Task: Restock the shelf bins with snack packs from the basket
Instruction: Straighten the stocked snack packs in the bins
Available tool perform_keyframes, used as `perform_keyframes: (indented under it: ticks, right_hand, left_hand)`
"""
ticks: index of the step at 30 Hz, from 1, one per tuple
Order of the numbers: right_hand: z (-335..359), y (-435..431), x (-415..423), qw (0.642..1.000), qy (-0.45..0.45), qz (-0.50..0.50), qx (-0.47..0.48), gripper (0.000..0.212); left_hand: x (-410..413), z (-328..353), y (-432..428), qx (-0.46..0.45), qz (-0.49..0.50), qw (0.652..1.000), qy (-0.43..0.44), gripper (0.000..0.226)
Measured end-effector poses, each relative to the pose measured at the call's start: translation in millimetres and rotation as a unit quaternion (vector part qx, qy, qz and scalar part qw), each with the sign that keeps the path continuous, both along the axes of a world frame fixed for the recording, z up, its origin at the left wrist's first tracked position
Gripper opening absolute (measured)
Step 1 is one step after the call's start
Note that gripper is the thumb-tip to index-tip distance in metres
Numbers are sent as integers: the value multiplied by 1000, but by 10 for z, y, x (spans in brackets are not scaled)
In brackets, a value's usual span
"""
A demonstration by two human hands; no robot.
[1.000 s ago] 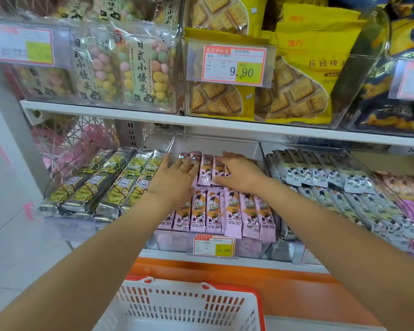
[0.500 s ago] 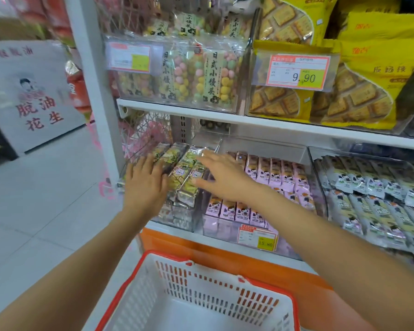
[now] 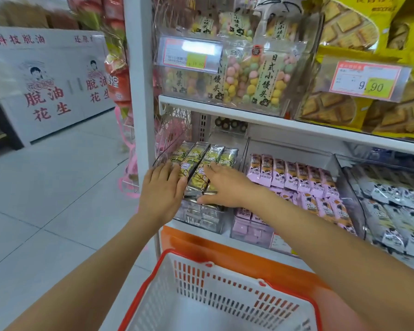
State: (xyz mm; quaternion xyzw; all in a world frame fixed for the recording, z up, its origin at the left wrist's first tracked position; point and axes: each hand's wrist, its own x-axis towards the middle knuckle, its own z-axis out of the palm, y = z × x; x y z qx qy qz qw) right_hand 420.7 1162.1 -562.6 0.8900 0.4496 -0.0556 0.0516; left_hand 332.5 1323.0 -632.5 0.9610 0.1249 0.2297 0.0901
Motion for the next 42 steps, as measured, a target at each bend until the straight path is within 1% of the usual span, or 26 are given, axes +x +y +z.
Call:
perform_keyframes:
  ticks: [8,11,13,18,20,23,24,26,29,34,38,42]
  right_hand:
    - [37,3,-12,1000,-4,2,17,94]
    - [-11,-24,-33,1000,-15,5,13,93]
    - [-20,-33,-38,999,-18,8,24,92]
    - [-36,-12,-78,999,6,15,52,98]
    - [-30,-23,-80,999,8,9,40,105]
    - [26,-59,-60,997,-71,-3,-34,115]
    - [46,-71,-52,995,-87,-11,-55,116]
    - [67,-81,-37,994,-85,-20,-69,114]
    - [36,-90,-29,997,-68,-12,-44,104]
    - [-48,-134,-48,998,-53,3,15,100]
    - [-94,-187,-42,996,-44,21,75,88]
    - [-160,-208,-73,993,-46,28,101,78]
  left_hand:
    - [-5,0,45,-42,-65,997,18,89]
    - [-30,-3,78,-31,-112,993,34,72]
    - [-32,-17,115,-36,-131,990,36,67]
    - [-55,-61,188,-42,-143,989,18,78]
    - [-68,-51,182,-39,-143,989,20,77]
    - [-65,-31,180,-38,-143,989,24,73]
    - [-63,-32,183,-39,-144,989,21,72]
    - [-67,-40,181,-40,-146,988,14,70]
    - [-77,-50,172,-34,-147,988,6,74]
    - [-81,-54,179,-31,-148,989,3,64]
    - [-85,-56,176,-17,-158,987,-3,67]
    - [-100,-82,177,1,-156,988,0,66]
